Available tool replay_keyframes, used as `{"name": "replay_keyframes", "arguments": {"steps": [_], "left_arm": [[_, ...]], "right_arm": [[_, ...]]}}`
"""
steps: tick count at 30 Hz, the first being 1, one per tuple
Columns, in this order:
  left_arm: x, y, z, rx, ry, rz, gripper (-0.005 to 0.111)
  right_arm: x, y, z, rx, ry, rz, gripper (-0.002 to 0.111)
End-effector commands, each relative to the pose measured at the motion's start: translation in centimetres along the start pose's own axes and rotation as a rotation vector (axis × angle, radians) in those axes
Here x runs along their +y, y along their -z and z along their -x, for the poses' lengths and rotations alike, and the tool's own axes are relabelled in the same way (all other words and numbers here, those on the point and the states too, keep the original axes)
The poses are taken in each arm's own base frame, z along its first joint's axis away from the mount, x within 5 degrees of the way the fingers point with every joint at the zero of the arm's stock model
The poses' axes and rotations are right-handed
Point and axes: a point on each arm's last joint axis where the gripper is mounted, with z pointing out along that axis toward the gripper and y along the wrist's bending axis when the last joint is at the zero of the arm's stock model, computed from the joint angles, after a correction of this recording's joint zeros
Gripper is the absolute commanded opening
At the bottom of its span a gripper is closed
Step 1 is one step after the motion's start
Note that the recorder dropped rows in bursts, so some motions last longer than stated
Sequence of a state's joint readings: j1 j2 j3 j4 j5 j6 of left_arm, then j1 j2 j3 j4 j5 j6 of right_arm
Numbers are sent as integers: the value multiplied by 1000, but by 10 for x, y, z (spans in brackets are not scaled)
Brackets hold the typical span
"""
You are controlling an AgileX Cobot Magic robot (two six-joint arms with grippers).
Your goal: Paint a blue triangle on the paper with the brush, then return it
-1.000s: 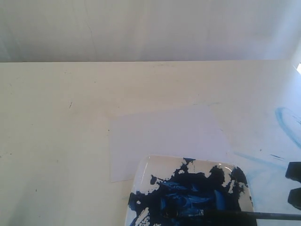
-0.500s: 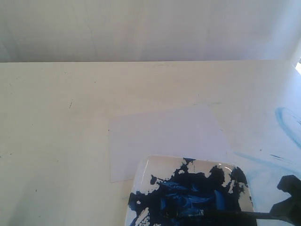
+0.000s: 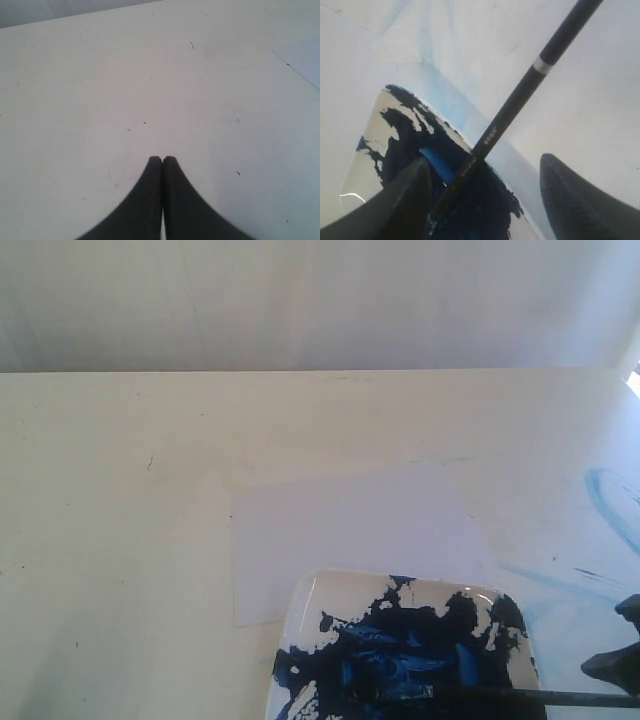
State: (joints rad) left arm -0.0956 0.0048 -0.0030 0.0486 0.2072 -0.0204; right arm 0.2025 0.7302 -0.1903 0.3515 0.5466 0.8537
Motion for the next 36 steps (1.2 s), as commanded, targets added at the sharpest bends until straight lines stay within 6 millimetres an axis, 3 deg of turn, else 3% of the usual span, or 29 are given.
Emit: {"name": "replay_keyframes", "arguments": {"steps": [1, 15, 36], "left_arm": [[-1, 0, 0, -5, 4, -8, 0], [-1, 0, 0, -5, 4, -8, 0], [-1, 0, 0, -5, 4, -8, 0]], "right_arm": [[-6, -5, 2, -45, -18, 20, 59], [-24, -17, 2, -122, -151, 73, 59], [-17, -24, 12, -184, -270, 125, 59]]}}
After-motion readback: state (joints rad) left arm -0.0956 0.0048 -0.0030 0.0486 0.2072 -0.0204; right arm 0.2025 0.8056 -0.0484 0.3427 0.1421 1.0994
